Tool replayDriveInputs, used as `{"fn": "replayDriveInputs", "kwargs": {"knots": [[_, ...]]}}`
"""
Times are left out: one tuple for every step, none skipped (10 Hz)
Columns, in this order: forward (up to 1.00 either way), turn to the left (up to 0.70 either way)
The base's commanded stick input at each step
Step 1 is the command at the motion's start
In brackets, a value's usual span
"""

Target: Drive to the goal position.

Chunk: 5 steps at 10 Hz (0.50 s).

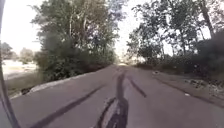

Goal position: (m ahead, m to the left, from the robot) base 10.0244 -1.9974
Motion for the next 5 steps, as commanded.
{"fn": "replayDriveInputs", "kwargs": {"knots": [[0.70,0.00],[0.70,0.00],[0.70,0.00],[0.70,0.00],[0.70,0.00]]}}
